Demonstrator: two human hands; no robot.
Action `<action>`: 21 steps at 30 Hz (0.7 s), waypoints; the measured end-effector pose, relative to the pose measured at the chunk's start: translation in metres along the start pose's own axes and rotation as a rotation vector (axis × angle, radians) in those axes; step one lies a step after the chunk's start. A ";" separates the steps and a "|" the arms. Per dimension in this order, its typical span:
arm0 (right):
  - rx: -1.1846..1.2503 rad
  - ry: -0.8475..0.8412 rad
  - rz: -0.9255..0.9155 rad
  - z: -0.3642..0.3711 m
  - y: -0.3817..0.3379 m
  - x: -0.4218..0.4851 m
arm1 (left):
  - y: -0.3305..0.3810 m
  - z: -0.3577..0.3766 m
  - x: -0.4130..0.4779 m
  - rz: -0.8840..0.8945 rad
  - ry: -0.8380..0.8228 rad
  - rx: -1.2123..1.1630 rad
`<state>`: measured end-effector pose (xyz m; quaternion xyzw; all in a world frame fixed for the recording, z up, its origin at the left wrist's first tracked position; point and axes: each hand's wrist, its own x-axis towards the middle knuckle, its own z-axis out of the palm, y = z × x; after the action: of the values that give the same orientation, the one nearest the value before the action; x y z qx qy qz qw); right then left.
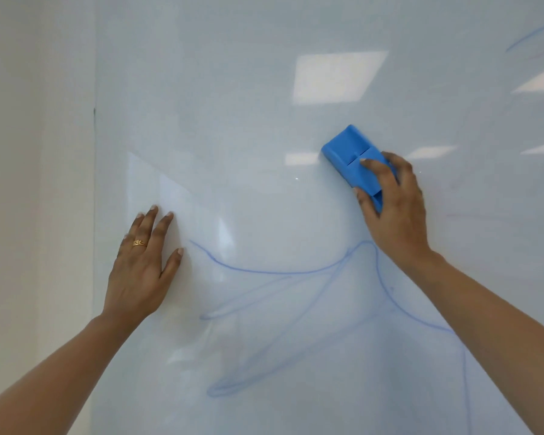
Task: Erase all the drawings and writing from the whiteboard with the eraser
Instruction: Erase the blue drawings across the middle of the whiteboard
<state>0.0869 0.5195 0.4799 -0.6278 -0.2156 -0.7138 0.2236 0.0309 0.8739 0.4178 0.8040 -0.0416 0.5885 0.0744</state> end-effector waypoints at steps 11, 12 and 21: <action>0.024 -0.022 0.044 0.022 -0.054 -0.016 | -0.029 -0.003 -0.036 0.045 -0.118 -0.025; 0.041 -0.033 0.040 0.026 -0.061 -0.015 | -0.030 -0.003 -0.037 0.048 -0.125 -0.027; 0.119 -0.211 -0.208 0.065 -0.143 -0.030 | -0.038 -0.001 -0.050 0.066 -0.165 -0.059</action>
<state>0.0582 0.6747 0.4544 -0.6592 -0.3437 -0.6490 0.1615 0.0210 0.9100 0.3681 0.8454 -0.0912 0.5210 0.0748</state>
